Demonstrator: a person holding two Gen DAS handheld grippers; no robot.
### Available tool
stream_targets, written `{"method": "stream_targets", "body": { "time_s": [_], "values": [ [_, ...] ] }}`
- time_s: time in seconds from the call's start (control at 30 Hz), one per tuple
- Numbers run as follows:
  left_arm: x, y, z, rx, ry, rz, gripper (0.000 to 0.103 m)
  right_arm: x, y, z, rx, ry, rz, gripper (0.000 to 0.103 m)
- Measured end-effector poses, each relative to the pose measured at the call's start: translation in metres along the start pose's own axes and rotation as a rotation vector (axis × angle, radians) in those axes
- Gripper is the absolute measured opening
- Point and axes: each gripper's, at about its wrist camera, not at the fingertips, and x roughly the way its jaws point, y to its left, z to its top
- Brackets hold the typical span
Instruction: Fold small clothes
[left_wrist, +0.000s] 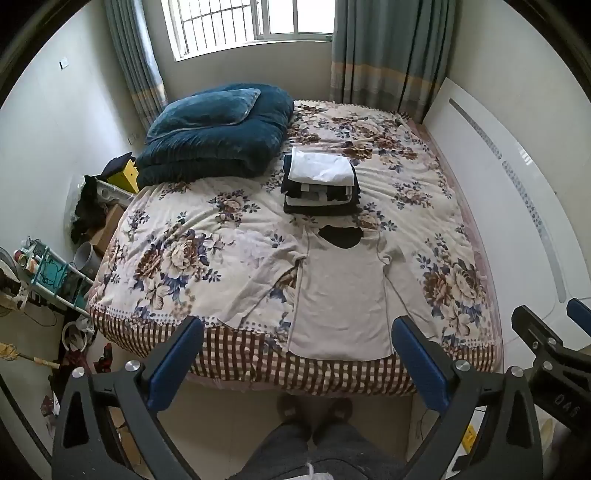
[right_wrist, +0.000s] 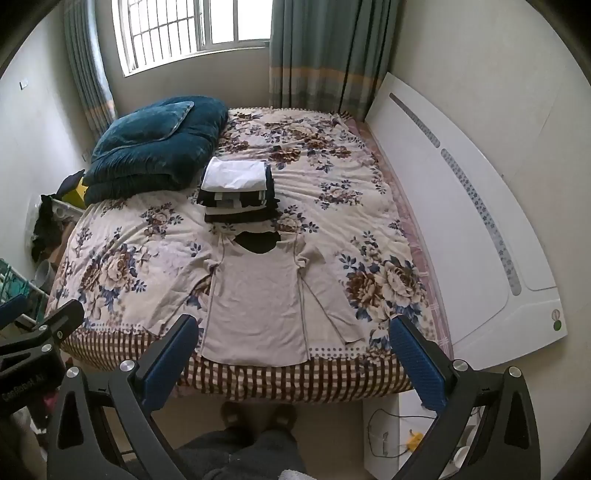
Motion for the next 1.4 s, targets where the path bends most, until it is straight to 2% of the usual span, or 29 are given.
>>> {"method": "stream_targets", "body": {
  "time_s": [1.4],
  "values": [
    [-0.001,0.0,-0.001,0.0,-0.03,-0.008,0.103,-0.014,-0.001,0.002,-0.01,-0.02,-0.014,0.103]
  ]
}}
